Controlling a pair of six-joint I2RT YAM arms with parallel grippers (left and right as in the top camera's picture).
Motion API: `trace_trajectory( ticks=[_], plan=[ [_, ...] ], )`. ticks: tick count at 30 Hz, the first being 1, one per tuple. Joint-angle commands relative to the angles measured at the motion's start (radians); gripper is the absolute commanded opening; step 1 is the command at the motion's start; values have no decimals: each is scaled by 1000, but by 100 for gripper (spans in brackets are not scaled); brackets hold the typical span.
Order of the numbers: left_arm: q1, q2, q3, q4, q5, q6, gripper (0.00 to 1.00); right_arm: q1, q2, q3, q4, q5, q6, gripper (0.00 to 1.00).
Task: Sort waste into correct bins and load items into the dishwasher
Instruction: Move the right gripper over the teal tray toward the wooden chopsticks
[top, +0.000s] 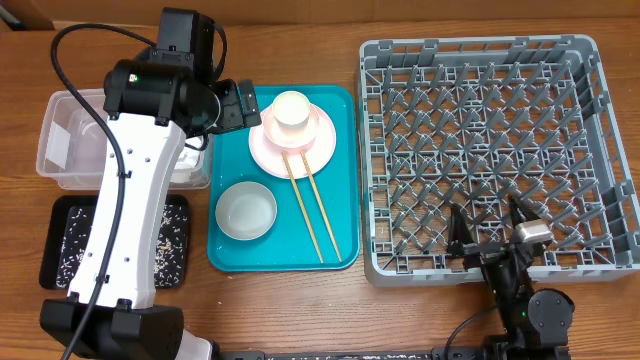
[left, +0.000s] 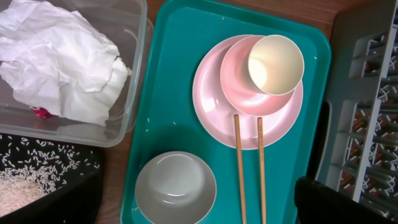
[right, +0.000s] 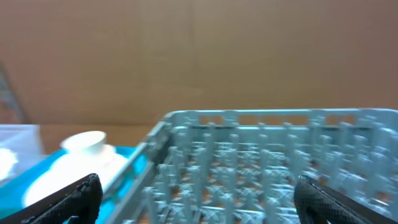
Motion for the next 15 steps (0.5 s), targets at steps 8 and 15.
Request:
trace_trajectory(
  ticks=[8,15],
  plan=[
    [-1,-3,10,4,1,4,100,-2,66,289,-177,-51,64,100],
    [-1,-3,10,4,1,4,100,-2,394,778,-428,-223,64,100]
  ],
)
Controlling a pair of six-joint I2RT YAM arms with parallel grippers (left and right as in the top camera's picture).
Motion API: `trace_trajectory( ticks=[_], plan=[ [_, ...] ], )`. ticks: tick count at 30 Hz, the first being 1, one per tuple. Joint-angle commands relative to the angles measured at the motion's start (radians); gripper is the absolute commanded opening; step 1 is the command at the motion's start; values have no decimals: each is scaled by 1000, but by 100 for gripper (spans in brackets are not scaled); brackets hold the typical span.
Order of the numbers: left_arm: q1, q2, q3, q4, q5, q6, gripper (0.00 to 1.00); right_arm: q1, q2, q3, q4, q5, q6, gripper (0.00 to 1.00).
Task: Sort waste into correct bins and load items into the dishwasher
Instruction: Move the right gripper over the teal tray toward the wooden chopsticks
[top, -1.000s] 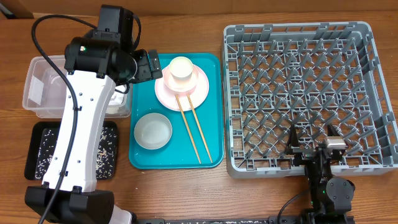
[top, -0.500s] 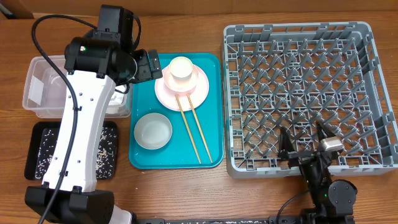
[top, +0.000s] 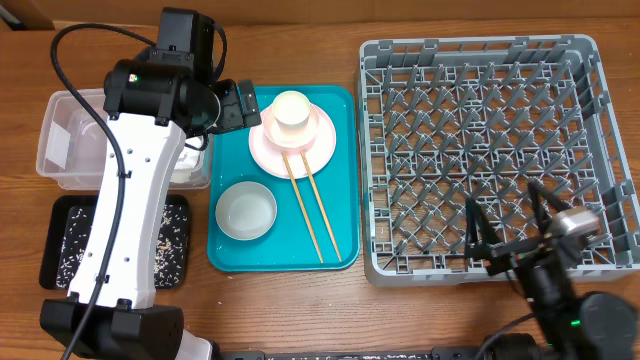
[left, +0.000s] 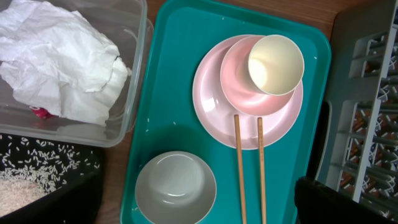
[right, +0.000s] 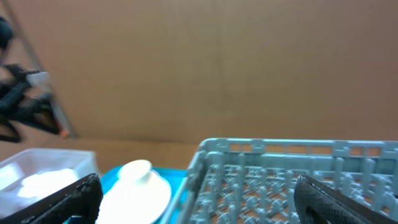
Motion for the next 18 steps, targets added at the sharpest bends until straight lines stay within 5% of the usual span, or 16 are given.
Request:
trace_trajectory(
  ticks=[1,5,9,18],
  plan=[
    [-1,-3,10,4,1,4,100,-2,198,282,-113,-171,5,100],
    [-1,-3,10,5,1,4,100,-1,523,720,-517,-270,5,100],
    [-1,-3,10,5,1,4,100,29,769,966,-818,-270,5,99],
    [-1,-3,10,4,1,4,100,230,1131,1019,-874,-323,5,100]
  ],
)
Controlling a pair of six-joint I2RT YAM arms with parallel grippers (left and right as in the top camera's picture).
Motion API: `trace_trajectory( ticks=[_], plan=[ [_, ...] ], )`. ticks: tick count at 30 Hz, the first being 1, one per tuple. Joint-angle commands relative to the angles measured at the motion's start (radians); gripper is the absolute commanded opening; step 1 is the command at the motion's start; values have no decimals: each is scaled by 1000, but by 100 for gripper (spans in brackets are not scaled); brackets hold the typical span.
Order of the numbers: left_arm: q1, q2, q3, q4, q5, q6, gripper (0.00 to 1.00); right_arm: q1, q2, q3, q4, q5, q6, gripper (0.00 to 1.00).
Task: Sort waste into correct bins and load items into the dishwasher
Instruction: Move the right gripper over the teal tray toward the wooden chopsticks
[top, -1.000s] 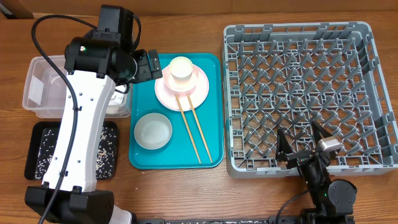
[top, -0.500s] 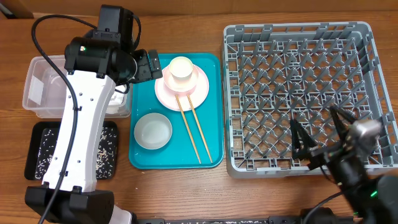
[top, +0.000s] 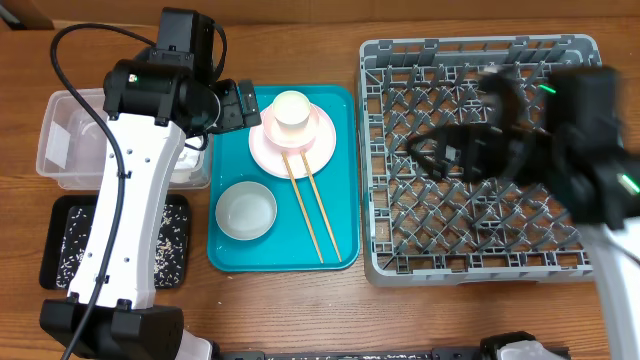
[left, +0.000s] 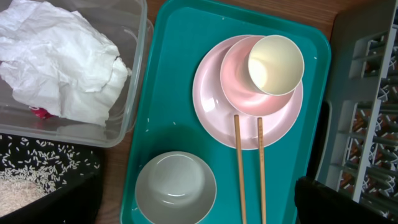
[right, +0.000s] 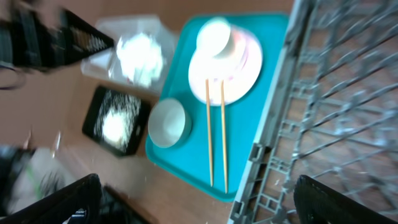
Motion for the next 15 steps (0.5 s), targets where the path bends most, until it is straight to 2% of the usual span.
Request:
trace_trajectory(
  ticks=[1,8,15],
  plan=[
    [-1,-3,10,3,1,4,100,116,116,17,40,-40,1,100],
    [-1,-3,10,3,1,4,100,316,296,16,177,-9,0,100],
    [-1,-3,10,3,1,4,100,428,391,15,195,8,2,100]
  ],
)
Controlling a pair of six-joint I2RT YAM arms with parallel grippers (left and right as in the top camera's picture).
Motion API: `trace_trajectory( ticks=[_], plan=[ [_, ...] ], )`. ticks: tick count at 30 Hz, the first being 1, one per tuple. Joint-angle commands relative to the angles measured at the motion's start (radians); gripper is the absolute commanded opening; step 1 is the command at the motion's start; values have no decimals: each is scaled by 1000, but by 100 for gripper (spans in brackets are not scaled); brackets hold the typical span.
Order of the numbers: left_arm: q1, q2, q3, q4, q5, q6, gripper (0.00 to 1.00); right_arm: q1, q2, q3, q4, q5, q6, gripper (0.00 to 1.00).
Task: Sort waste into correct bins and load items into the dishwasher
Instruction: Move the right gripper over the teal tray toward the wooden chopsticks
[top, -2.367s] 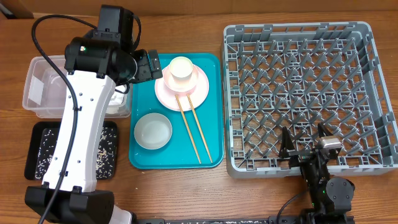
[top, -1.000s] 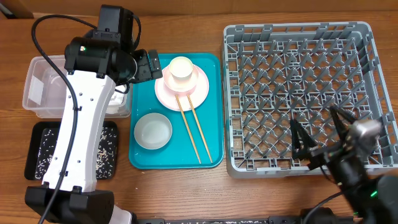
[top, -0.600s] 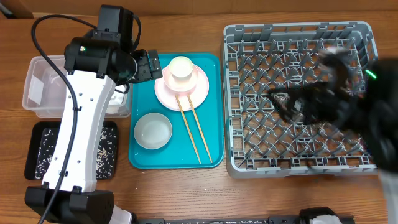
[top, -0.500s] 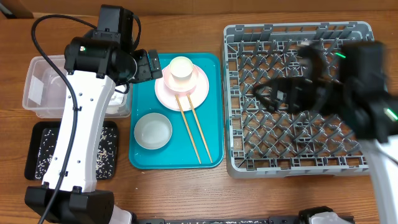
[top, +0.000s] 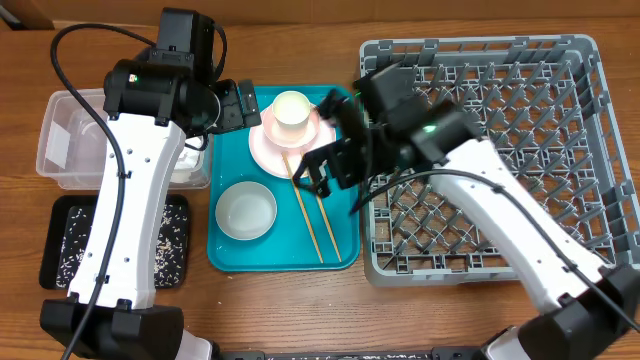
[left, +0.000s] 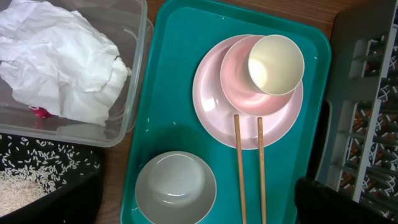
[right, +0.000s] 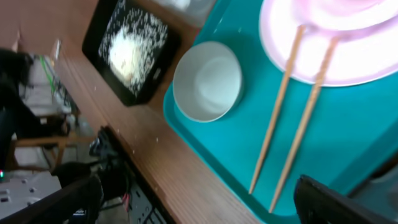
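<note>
A teal tray (top: 338, 240) carries a pink plate (top: 266, 152) with a pink bowl and a cream cup (top: 291, 108) stacked on it. Two wooden chopsticks (top: 312, 222) lean on the plate, and a pale grey bowl (top: 246, 211) sits at the tray's front left. My right gripper (top: 327, 168) hovers open over the chopsticks (right: 292, 118), holding nothing; the bowl (right: 207, 81) lies to its left. Open and empty, my left gripper (top: 238, 104) is high beside the plate; only one of its fingers (left: 339, 202) shows in its wrist view.
The grey dish rack (top: 590, 150) fills the right side with no items in it. A clear bin (top: 55, 140) with crumpled white tissue (left: 59, 59) stands at the far left. In front of it is a black tray (top: 60, 245) with scattered rice.
My right gripper has moved from above the middle of the dish rack leftwards to above the chopsticks on the teal tray. It is still open. The left arm and the dishes are unchanged.
My right arm was low at the rack's front edge, its camera looking level across the rack. It then stood slightly higher there, then over the rack's middle, and now over the tray. The left arm stayed still throughout.
</note>
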Motion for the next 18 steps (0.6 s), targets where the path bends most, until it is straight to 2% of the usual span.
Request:
trace_trajectory(
  ticks=[1,5,7,11,15,18],
  plan=[
    [-1,-3,10,4,2,4,100,38,40,15,5,0,2,100],
    [-1,-3,10,4,2,4,100,44,63,15,20,0,1,98],
    [-1,-3,10,4,2,4,100,44,76,15,21,0,1,90],
    [-1,-3,10,4,2,4,100,44,100,11,15,3,1,64],
    [-1,-3,10,4,2,4,100,49,103,-12,33,24,1,48],
    [-1,-3,10,4,2,4,100,64,103,-35,61,48,7,46]
  ],
)
